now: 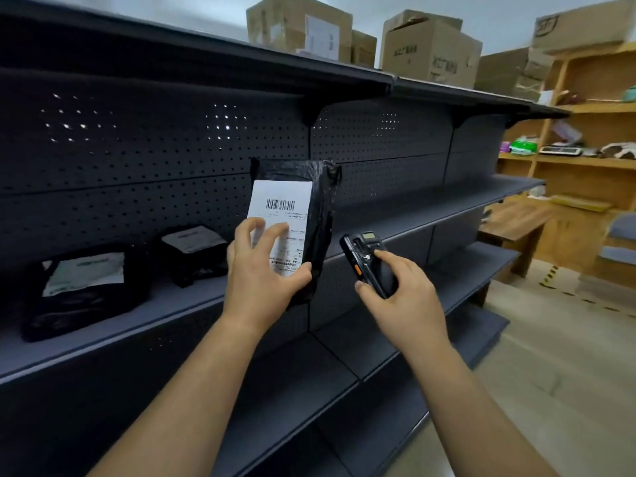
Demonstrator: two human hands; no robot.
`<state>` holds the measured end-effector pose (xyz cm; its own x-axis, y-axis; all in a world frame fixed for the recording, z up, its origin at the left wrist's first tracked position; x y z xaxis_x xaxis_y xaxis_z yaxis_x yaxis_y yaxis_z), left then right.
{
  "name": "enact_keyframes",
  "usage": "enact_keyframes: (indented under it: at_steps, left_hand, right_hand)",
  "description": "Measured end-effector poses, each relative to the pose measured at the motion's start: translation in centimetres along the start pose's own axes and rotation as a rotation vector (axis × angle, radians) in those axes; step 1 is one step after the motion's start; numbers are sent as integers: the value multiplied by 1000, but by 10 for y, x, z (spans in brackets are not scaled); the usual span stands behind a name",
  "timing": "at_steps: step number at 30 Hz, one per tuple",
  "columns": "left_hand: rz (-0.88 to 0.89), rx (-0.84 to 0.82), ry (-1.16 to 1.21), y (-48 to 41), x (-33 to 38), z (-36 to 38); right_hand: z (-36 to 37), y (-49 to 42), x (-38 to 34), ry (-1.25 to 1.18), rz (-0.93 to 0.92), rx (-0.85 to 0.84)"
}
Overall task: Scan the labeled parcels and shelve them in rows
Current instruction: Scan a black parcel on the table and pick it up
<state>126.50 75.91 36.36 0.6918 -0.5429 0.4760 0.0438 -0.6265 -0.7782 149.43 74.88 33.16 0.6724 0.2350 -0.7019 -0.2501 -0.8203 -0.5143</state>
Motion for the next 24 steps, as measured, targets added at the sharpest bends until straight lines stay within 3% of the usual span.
enact_keyframes:
  at_steps: [16, 24]
  left_hand:
    - [-324, 140, -323, -81, -20, 70]
    - [-617, -98, -554, -126, -68, 111]
  right_hand:
    - [74, -168, 49, -186, -199, -285]
    - [131, -226, 49, -130, -312, -418]
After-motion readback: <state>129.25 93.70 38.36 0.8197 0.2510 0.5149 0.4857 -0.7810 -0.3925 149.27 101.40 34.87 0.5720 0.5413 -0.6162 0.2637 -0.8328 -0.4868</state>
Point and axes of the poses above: each hand's wrist, its own y-axis away from the middle knuckle, its own z-axis out of the palm, x = y × z, the point moved 5 cm from there along -y, towards the middle knuckle, and after that the axes turned 7 degrees about z, right-handed, at the moved point
